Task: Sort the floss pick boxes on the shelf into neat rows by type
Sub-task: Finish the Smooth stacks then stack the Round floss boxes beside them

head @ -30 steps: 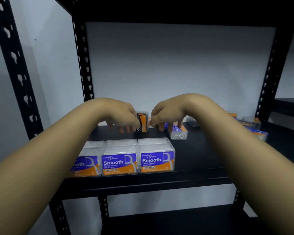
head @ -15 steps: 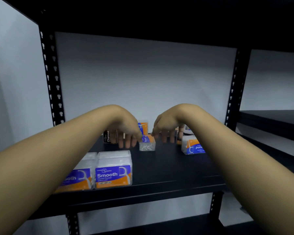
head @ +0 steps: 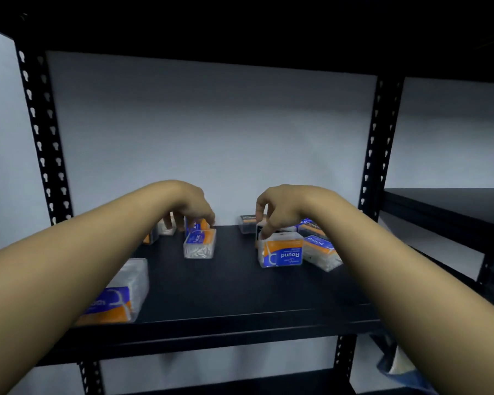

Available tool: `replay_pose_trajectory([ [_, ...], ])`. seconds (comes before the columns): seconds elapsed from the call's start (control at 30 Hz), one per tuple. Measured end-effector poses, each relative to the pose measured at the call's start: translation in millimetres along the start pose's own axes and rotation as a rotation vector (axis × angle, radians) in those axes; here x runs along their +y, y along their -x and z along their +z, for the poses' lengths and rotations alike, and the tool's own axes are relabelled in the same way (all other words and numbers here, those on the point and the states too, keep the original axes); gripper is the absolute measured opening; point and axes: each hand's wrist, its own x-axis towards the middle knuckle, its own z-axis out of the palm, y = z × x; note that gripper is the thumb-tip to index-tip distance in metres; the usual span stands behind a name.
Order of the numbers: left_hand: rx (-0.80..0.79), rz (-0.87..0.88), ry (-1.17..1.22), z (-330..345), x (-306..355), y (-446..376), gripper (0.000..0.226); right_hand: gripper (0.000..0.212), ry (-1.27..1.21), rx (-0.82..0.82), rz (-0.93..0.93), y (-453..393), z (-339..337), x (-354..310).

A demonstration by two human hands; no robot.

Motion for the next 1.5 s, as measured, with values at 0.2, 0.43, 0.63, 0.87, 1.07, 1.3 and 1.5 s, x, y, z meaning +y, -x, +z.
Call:
replay_pose_trajectory([
  [0.2,0.076,-0.175,-0.04,21,5,-17,0.054,0.049,-0.018,0.046,-0.136,5,23,19],
  [0.43,0.016,-0.332,0.033,41,-1,-27,0.071,0.063,0.076,0.039,-0.212,-3,39,26],
  [0.63,0.05,-0.364,0.158,48,5,-24,0.075,0.043,-0.068,0.157,-0.306,0,43,33],
  [0.87,0.113,-0.252,0.123,53,25,-8,0.061,0.044,-0.554,0.361,-0.394,13,64,38],
  [1.07,0.297,-0.101,0.038,70,29,14,0.058,0.056,-0.817,0.532,-0.372,22,101,45],
  [1.3,0.489,0.062,0.144,96,14,36,0.054,0.033,-0.791,0.563,-0.383,32,122,47],
  [1.5,0.483,0.052,0.086,96,3,52,0.056,0.031,-0.777,0.552,-0.429,40,128,44],
])
